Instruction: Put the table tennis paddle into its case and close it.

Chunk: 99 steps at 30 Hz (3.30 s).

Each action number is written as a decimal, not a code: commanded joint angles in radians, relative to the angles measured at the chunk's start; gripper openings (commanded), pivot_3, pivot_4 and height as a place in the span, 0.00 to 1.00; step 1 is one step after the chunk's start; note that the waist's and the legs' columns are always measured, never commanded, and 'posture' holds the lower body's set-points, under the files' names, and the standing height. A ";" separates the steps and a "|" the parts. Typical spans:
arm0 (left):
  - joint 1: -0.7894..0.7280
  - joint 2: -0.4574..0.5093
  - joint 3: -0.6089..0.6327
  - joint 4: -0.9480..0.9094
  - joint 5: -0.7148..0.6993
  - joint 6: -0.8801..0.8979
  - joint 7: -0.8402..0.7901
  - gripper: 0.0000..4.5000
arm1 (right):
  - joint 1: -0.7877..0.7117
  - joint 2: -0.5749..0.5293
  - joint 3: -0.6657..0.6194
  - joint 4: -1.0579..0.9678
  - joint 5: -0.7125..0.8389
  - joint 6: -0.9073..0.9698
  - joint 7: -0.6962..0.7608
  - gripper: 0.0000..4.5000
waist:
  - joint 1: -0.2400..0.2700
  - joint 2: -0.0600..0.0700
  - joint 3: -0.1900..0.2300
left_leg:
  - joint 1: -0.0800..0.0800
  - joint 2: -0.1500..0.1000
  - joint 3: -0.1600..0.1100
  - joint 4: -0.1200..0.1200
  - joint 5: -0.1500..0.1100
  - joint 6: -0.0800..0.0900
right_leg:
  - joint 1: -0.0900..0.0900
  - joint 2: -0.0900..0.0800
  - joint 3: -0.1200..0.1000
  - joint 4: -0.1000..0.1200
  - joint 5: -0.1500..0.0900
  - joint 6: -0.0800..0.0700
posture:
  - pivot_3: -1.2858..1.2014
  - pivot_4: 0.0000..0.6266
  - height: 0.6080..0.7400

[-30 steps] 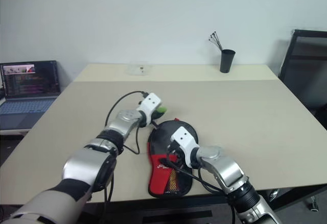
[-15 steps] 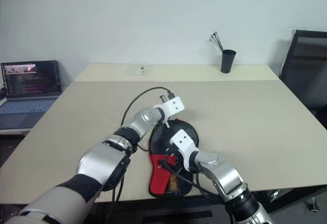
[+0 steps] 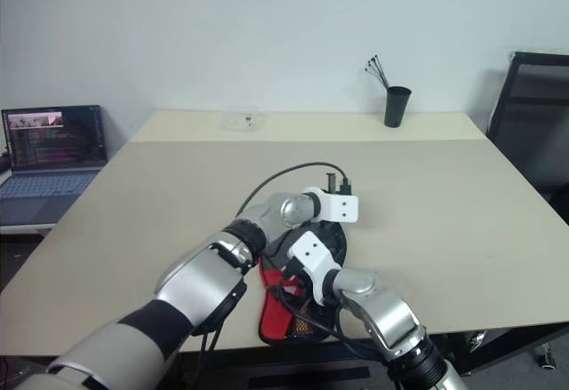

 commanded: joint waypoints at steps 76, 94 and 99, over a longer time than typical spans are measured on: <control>0.472 0.279 0.312 -0.742 -0.702 0.598 -1.050 1.00 | -0.187 -0.428 -0.073 0.221 -0.224 -0.379 0.164 1.00 | -0.001 0.001 0.000 | -0.002 0.000 0.000 0.002 0.000 0.000 | -0.002 0.002 0.002 0.001 0.001 -0.001 | 0.52 0.24 1.00; 0.480 0.288 0.301 -0.761 -0.711 0.608 -1.039 1.00 | -0.235 -0.281 -0.109 0.355 -0.289 -0.404 0.097 0.27 | -0.005 0.001 0.000 | 0.000 0.001 0.001 0.002 0.000 0.000 | -0.001 0.003 0.004 0.002 0.001 -0.001 | 0.52 0.24 1.00; 0.428 0.259 0.306 -0.648 -0.700 0.557 -0.998 1.00 | -0.233 -0.278 -0.112 0.357 -0.292 -0.395 0.097 0.01 | -0.004 0.001 0.000 | 0.000 0.001 0.001 0.002 0.000 0.000 | -0.001 0.003 0.003 0.002 0.001 -0.001 | 0.52 0.24 1.00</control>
